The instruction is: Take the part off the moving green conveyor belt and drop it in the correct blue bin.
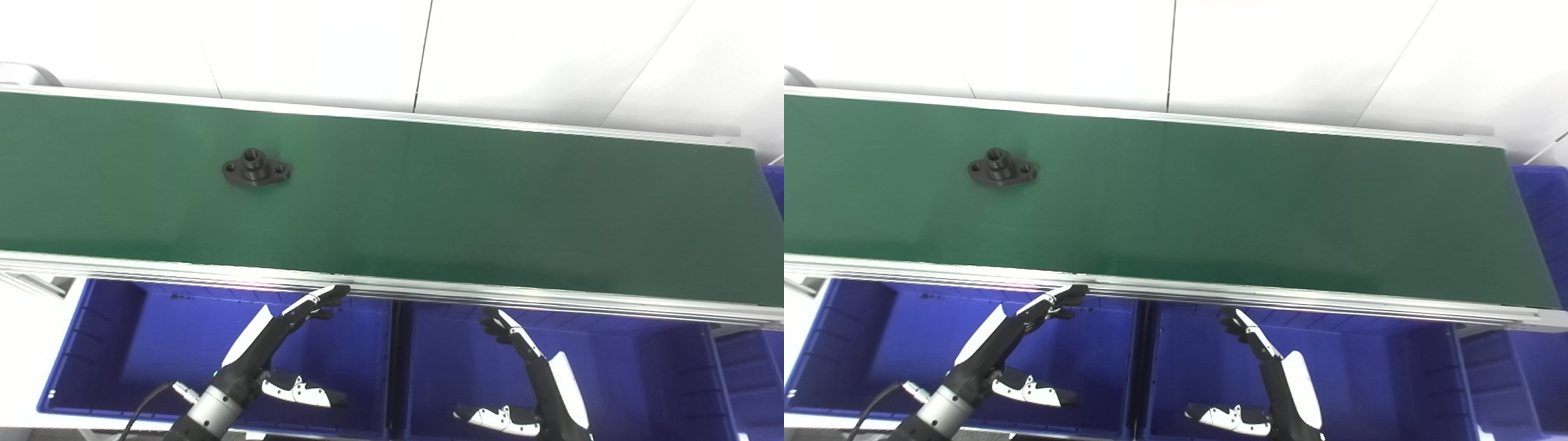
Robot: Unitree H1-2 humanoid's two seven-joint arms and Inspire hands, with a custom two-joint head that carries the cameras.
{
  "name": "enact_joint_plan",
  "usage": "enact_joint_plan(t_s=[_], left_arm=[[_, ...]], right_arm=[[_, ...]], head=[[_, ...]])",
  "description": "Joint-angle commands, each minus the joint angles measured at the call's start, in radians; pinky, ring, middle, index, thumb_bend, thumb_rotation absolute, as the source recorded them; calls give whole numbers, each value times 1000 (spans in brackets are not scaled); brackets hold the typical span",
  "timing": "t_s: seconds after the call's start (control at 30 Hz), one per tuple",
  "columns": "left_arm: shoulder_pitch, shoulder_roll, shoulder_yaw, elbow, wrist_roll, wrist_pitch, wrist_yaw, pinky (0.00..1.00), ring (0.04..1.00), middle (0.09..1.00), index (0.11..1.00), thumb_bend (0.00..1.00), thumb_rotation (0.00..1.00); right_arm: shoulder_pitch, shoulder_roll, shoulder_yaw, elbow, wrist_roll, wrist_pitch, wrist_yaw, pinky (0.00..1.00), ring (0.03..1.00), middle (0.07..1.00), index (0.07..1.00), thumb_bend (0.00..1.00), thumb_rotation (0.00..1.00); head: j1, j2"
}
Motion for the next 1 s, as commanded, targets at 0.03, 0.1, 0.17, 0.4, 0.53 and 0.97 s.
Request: enact_joint_plan(t_s=[0.03, 0.1, 0.17, 0.4, 0.53, 0.97], left_arm=[[5, 6, 6, -19, -10, -38, 7, 802, 864, 890, 869, 857, 286], [2, 7, 2, -15, -11, -38, 12, 799, 862, 888, 869, 858, 278], [0, 7, -2, -12, -11, -38, 17, 792, 859, 886, 866, 857, 265], [-2, 7, -9, -8, -5, -38, 21, 801, 854, 878, 861, 863, 289], [-4, -9, -32, 12, 1, -38, 32, 785, 849, 875, 857, 861, 270], [-52, -1, -119, 95, 38, -38, 129, 741, 804, 833, 799, 874, 236]], right_arm=[[5, -10, 2, -19, -3, -44, -26, 782, 799, 812, 876, 889, 439], [4, -13, 7, -19, -6, -44, -37, 781, 798, 811, 875, 893, 444], [0, -19, 17, -17, -5, -44, -50, 767, 791, 813, 873, 884, 440], [-6, -37, 36, -10, 4, -44, -66, 785, 804, 818, 881, 882, 441], [-16, -75, 64, 11, 27, -45, -101, 753, 789, 823, 886, 865, 431], [-66, -143, 175, 99, 34, -45, -247, 822, 814, 817, 893, 871, 374]], head=[[0, -5], [0, -6], [-2, -9], [34, -28], [193, -98], [321, -249]])
